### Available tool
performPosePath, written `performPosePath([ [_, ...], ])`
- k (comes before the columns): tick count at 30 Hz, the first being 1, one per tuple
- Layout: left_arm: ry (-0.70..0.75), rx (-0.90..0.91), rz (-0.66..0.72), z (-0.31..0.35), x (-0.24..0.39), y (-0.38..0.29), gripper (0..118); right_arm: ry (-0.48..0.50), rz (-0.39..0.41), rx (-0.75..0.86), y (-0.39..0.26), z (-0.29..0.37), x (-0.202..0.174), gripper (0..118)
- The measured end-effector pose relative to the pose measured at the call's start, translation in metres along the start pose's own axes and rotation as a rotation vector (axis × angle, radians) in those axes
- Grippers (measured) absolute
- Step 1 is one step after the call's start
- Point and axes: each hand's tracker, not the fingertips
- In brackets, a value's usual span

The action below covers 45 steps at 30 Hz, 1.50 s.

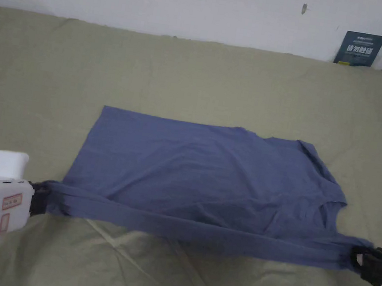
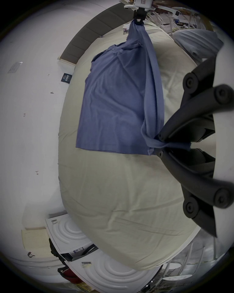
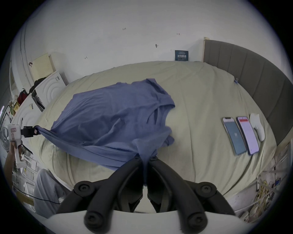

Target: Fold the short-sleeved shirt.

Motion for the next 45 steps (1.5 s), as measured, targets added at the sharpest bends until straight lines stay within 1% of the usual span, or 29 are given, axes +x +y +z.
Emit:
performPosePath([
  [3,0.007,0.007,-0.004,-0.016,0.002,0.022,0,-0.013,0.021,0.007,0.027,-0.014,-0.004,4],
  [7,0.012,-0.005,-0.004,-0.044,0.004,0.05,0,-0.019,0.006,-0.004,0.061,-0.042,-0.004,4],
  [11,0.016,-0.037,0.01,-0.074,0.005,0.069,0,-0.043,0.024,-0.056,0.084,-0.078,-0.003,4],
  [14,0.024,-0.073,0.012,-0.1,0.007,0.076,0,-0.045,-0.002,-0.096,0.094,-0.105,0.0,5],
  [17,0.019,-0.099,0.033,-0.12,0.008,0.081,0,-0.038,-0.067,-0.143,0.099,-0.128,0.005,6],
  [18,0.016,-0.105,0.045,-0.126,0.008,0.083,0,-0.036,-0.096,-0.151,0.1,-0.135,0.009,10],
  [19,0.009,-0.108,0.063,-0.13,0.008,0.084,5,-0.035,-0.129,-0.154,0.1,-0.139,0.011,26],
  [20,0.0,-0.112,0.08,-0.133,0.008,0.085,35,-0.026,-0.16,-0.16,0.101,-0.142,0.013,71],
  [21,-0.011,-0.124,0.094,-0.138,0.008,0.086,84,-0.025,-0.189,-0.169,0.1,-0.145,0.014,104],
  [22,-0.003,-0.14,0.095,-0.141,0.008,0.087,118,-0.063,-0.192,-0.182,0.1,-0.146,0.015,117],
  [24,0.009,-0.17,0.098,-0.147,0.006,0.084,118,-0.079,-0.181,-0.158,0.094,-0.14,0.018,118],
  [25,0.023,-0.069,0.083,-0.133,0.004,0.088,114,-0.102,-0.161,-0.075,0.092,-0.131,0.018,118],
  [26,0.038,-0.11,0.083,-0.126,0.001,0.085,111,-0.104,-0.158,-0.098,0.09,-0.126,0.019,118],
  [27,0.039,-0.119,0.086,-0.12,-0.002,0.085,112,-0.112,-0.152,-0.1,0.087,-0.119,0.02,118],
  [30,0.031,-0.092,0.094,-0.096,-0.006,0.07,111,-0.094,-0.125,-0.099,0.072,-0.096,0.018,118],
  [31,0.036,-0.081,0.085,-0.084,-0.007,0.065,109,-0.098,-0.112,-0.09,0.063,-0.087,0.015,116],
  [32,0.037,-0.07,0.076,-0.081,-0.006,0.058,100,-0.095,-0.092,-0.07,0.055,-0.078,0.013,101],
  [33,0.038,-0.055,0.068,-0.071,-0.007,0.05,77,-0.088,-0.075,-0.055,0.046,-0.068,0.01,66],
  [34,0.038,-0.052,0.068,-0.063,-0.008,0.041,26,-0.094,-0.063,-0.054,0.04,-0.063,0.001,14],
  [35,0.033,-0.057,0.07,-0.061,-0.009,0.035,0,-0.132,-0.03,-0.067,0.033,-0.06,-0.003,0],
  [36,0.023,-0.035,0.042,-0.063,0.002,0.018,0,-0.16,-0.012,-0.039,0.025,-0.054,-0.004,0],
  [37,0.029,-0.056,0.064,-0.068,0.006,0.009,0,-0.129,0.002,-0.066,0.021,-0.052,-0.004,0],
  [39,-0.002,-0.085,0.113,-0.075,0.012,-0.006,0,-0.089,-0.02,-0.082,0.012,-0.052,-0.004,0],
  [40,-0.056,-0.083,0.155,-0.06,-0.02,0.011,0,-0.093,-0.018,-0.085,0.011,-0.052,-0.004,0],
  [41,-0.064,-0.081,0.162,-0.061,-0.023,0.01,25,-0.099,-0.018,-0.082,0.009,-0.052,-0.005,0],
  [42,-0.101,-0.085,0.182,-0.064,-0.025,0.011,80,-0.094,-0.019,-0.084,0.006,-0.052,-0.008,0],
  [43,-0.078,-0.091,0.16,-0.067,-0.023,0.014,118,-0.092,-0.02,-0.089,0.006,-0.054,-0.008,0],
  [44,-0.085,-0.152,0.152,-0.074,-0.016,0.016,112,-0.095,-0.024,-0.092,0.007,-0.056,-0.008,0],
  [45,-0.07,-0.114,0.078,-0.074,-0.016,0.014,112,-0.093,-0.026,-0.092,0.007,-0.058,-0.008,0],
])
